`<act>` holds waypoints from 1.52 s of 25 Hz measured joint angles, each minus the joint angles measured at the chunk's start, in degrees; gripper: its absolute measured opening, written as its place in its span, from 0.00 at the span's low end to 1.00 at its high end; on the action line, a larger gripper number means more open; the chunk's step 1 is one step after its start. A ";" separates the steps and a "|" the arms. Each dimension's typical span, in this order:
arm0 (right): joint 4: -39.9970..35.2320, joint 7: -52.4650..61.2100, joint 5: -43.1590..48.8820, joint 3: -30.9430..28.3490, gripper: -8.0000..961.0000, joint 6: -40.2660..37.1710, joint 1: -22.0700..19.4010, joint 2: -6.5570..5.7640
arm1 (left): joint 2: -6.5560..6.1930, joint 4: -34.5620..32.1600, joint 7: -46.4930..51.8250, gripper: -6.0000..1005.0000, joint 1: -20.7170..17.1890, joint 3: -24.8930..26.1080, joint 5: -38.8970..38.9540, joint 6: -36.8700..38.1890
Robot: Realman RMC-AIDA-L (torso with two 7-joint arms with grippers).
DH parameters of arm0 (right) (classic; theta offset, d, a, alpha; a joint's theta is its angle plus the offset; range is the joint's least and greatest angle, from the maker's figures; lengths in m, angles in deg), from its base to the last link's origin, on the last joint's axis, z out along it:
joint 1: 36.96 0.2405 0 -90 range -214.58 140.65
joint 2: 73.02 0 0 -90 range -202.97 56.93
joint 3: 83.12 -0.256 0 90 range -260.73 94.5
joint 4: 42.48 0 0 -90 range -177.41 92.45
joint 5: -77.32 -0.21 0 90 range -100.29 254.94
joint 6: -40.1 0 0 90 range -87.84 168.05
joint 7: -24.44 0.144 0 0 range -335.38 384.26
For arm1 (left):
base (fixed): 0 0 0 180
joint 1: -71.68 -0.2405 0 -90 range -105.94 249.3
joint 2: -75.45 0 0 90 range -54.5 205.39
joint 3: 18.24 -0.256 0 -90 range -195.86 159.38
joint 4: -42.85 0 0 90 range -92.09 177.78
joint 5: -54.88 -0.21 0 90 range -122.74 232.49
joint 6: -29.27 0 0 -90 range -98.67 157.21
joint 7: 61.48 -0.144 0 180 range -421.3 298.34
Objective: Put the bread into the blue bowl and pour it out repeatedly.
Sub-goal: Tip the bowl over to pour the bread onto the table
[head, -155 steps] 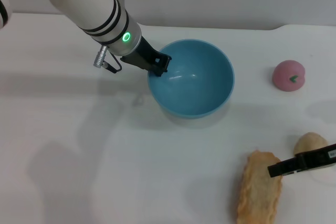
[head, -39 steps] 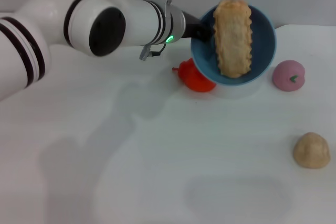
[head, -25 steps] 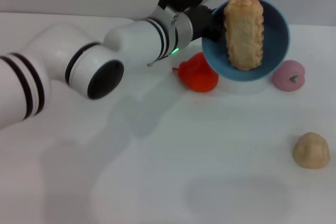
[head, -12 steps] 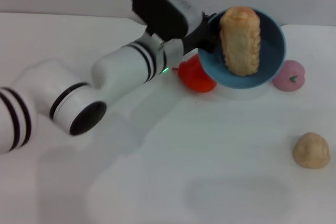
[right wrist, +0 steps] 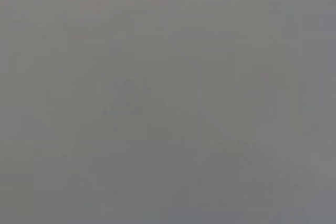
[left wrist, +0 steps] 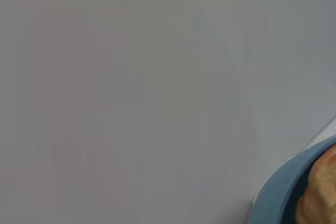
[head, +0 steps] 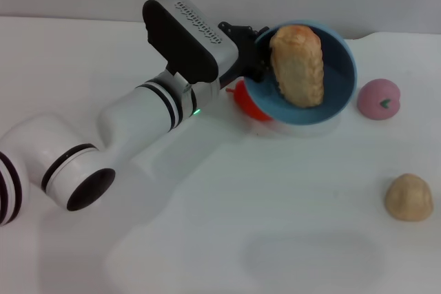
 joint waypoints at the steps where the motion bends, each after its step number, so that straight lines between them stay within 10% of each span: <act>1: 0.00 0.00 -0.01 0.00 0.59 0.02 0.03 0.00 | 0.00 0.27 -0.05 0.01 -0.11 0.09 0.00 0.75; 14: 0.00 0.00 -0.20 0.00 0.59 0.43 0.23 -0.03 | 0.00 2.62 -19.79 0.01 -0.11 2.79 0.10 3.61; 38: 0.24 -2.20 3.24 0.52 0.59 0.63 2.41 -0.05 | 0.00 0.47 -19.63 0.01 -0.32 4.87 10.92 16.41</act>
